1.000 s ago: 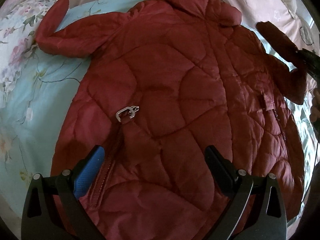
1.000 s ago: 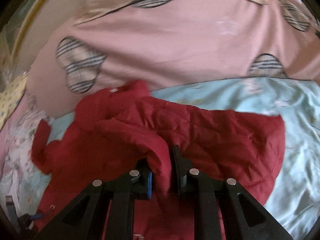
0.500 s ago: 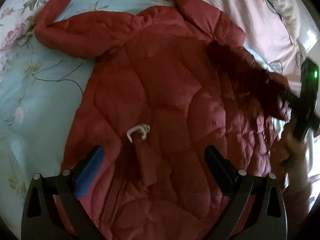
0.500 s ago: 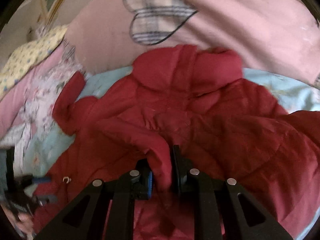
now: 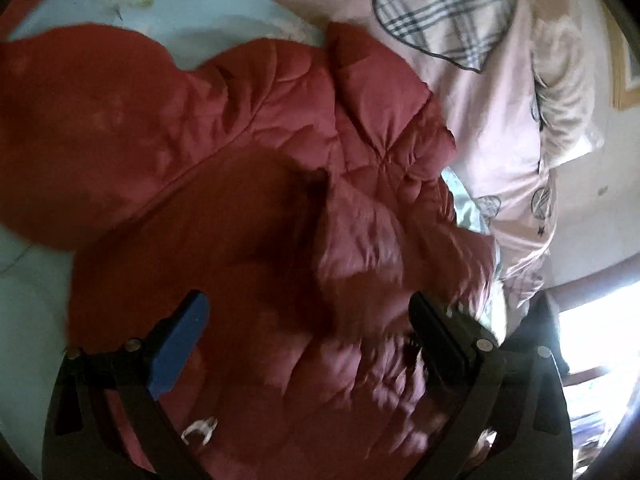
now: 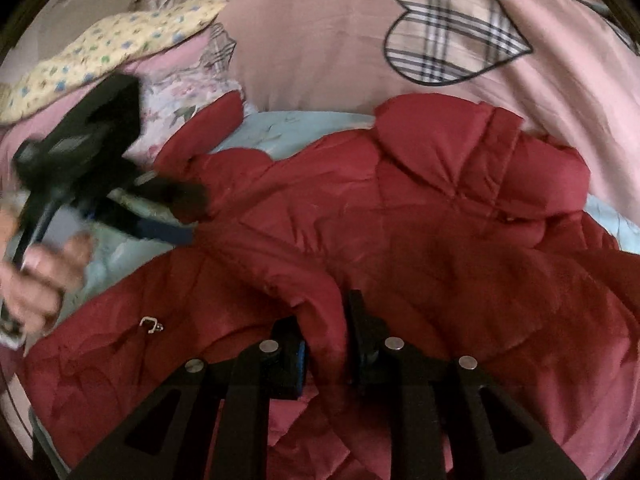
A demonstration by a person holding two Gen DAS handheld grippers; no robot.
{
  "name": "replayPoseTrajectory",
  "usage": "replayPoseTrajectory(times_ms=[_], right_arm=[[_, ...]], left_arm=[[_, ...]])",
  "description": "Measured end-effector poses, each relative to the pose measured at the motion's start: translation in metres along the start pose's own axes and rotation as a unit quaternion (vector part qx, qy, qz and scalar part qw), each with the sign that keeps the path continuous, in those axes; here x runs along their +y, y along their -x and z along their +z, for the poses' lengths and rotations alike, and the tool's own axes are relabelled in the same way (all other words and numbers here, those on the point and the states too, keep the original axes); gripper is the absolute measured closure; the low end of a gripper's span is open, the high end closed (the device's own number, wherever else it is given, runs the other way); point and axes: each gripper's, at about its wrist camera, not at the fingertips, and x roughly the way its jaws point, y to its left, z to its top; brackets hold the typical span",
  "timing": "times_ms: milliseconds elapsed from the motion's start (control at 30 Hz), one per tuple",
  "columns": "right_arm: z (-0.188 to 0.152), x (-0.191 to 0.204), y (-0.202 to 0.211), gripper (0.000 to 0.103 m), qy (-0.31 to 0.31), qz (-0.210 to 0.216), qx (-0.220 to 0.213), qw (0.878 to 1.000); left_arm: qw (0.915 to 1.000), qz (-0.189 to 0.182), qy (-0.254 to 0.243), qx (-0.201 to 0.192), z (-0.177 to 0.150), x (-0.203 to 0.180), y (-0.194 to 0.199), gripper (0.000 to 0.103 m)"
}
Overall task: Fold large clothes
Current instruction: 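Carry the sleeve across the coat body with the right gripper toward the other sleeve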
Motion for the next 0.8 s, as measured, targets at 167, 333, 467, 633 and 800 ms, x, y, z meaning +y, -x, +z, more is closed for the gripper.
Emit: replayPoseTrajectory(times_ms=[167,333,467,633,800], right_arm=[[0.002,0.001,-0.003,0.082,-0.006,0.005,-0.001,1.000],[0.000,-0.001,0.000,0.078,-0.012,-0.003,0.006,1.000],[-0.008,-0.008,0.015,0.053,-0.033,0.001,0.009,0.999],[-0.019,-0.032,0.053,0.053,-0.077,-0.031,-0.022,0.996],[-0.023,-0.078,0.068,0.053,-0.142,-0.127,-0.037,0.981]], left_arm=[[0.9987,-0.036,0.016,0.032,0.014,-0.001,-0.032,0.017],[0.9987,-0.045,-0.005,0.022,0.018,-0.008,-0.032,0.079],[0.9990,-0.032,-0.030,-0.008,0.019,-0.008,-0.017,0.091],[0.9843,0.108,-0.114,-0.081,0.015,-0.021,0.010,0.092],[0.9654,0.172,-0.168,-0.101,0.008,-0.026,0.007,0.092]])
